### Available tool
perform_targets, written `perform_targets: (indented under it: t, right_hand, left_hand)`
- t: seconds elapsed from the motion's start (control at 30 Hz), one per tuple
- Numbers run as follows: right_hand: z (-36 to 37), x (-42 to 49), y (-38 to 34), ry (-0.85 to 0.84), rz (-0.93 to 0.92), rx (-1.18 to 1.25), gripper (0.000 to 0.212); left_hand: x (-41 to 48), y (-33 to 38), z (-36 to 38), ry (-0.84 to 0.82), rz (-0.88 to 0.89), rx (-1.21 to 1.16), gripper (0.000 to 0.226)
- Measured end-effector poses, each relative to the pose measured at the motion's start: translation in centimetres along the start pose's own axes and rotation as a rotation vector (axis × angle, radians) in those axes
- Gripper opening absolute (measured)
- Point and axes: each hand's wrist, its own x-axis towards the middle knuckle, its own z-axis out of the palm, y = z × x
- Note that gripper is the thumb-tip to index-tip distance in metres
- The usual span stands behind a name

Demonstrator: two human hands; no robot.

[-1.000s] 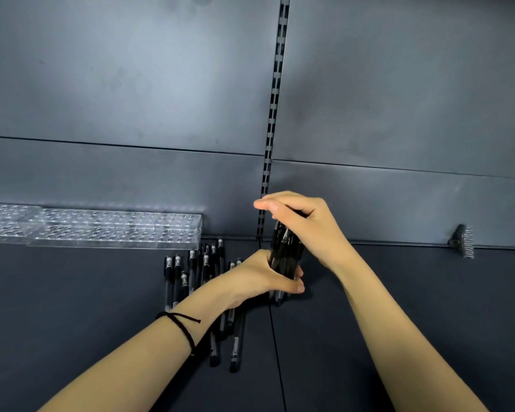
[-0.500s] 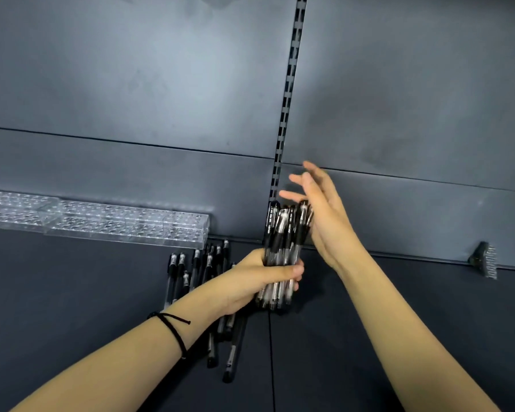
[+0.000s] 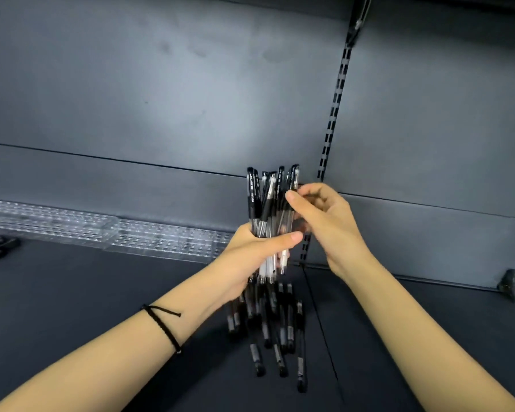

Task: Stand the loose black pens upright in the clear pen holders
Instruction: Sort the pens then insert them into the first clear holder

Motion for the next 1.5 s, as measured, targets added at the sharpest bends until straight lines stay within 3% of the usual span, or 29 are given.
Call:
perform_targets:
  t: [0.13, 0.27, 0.33, 0.47, 0.6, 0.73, 0.9, 1.23, 1.4, 1.5]
  right_hand:
    - [6.3, -0.5, -0.9, -0.075, 0.017, -0.056, 0.017]
    - [13.2, -0.9, -0.8, -0.099, 0.102, 0.070, 0.015]
    - [16.8, -1.0, -0.6, -0.097, 0.114, 0.116, 0.019]
    - [22.2, -0.7, 0.0, 0.006, 0.073, 0.165, 0.052]
    - [25.3, 0.5, 1.6, 0.127, -0.015, 0.044, 0.052]
    - [27.3, 2.2, 3.4, 0.226, -0.068, -0.083, 0.050]
    - [29.6, 4.8, 5.1, 0.281, -0.167, -0.159, 0.052]
    - [32.9, 8.4, 8.9, 0.179, -0.235, -0.334, 0.060]
    - [32.7, 7.7, 11.2, -0.047, -0.117, -0.493, 0.054]
    - [32.6, 7.6, 11.2, 0.089, -0.170, -0.585, 0.042]
  left_hand:
    - [-1.4, 1.6, -6.5, 0.043, -0.024, 0.052, 0.041]
    - [-3.3, 2.9, -14.1, 0.013, -0.057, 0.032, 0.017]
    - [-4.3, 3.1, -18.4, 0.058, -0.121, -0.001, 0.019]
    - [-5.7, 1.9, -26.0, 0.106, -0.249, -0.069, 0.010]
    - [-6.4, -0.1, -30.6, 0.143, -0.354, -0.174, 0.011]
    - [-5.0, -0.8, -32.3, 0.184, -0.343, -0.358, 0.009]
    - [-2.2, -1.0, -33.0, 0.240, -0.258, -0.373, 0.004]
    - [-2.0, -1.7, -34.1, 0.236, -0.185, -0.261, 0.012]
    - [-1.6, -2.2, -34.2, 0.239, -0.185, -0.284, 0.015]
    - [-1.6, -2.3, -34.4, 0.237, -0.179, -0.316, 0.016]
